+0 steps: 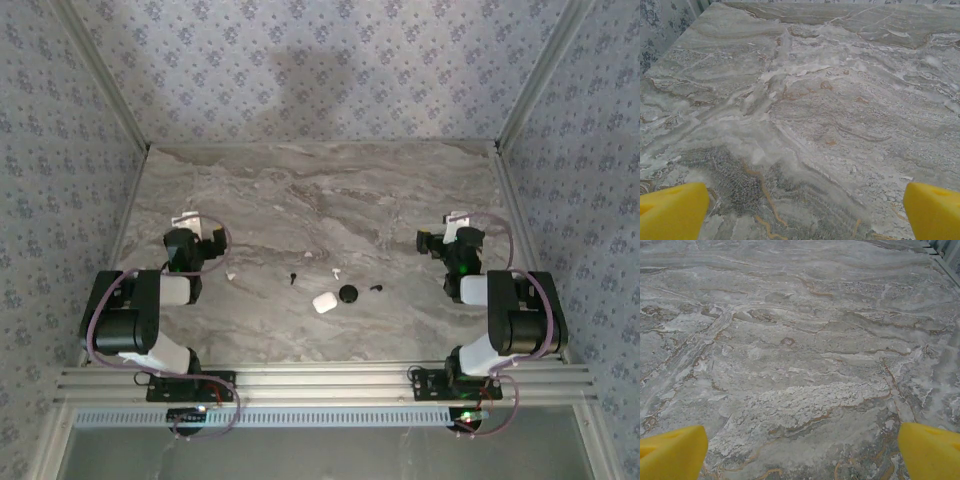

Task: Insert wireless bluetooth earbuds into charging case

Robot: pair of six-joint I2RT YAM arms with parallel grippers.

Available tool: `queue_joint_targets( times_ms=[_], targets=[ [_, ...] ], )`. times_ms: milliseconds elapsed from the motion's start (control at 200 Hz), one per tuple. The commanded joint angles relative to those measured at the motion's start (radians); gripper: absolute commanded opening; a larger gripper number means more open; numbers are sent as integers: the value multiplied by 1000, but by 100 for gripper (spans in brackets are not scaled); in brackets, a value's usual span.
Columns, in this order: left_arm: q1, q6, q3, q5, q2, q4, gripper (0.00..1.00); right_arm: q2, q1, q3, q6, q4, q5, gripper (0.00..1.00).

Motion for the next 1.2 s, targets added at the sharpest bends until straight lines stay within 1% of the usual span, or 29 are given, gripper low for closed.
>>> queue_joint_targets(
  times_ms=[0, 944, 1009, 1039, 1094, 1194],
  targets=[
    [10, 10, 24, -14, 8, 29, 100, 9, 6, 21, 12, 22, 21, 100],
    [13, 8, 26, -7, 8, 24, 100, 6, 3, 21, 16, 23, 16, 100],
    [13, 8, 24, -6, 7, 26, 100, -34, 3, 58, 20, -69, 28, 100],
    [13, 10, 28, -5, 5, 21, 99, -62, 3, 87, 23, -154, 34, 100],
    [12, 11, 46, -4, -14, -30, 96, -113, 3, 143, 37, -298, 41, 100],
    [5, 16, 106, -11, -74, -183, 91, -199, 9, 205, 62, -483, 27, 100]
  ],
)
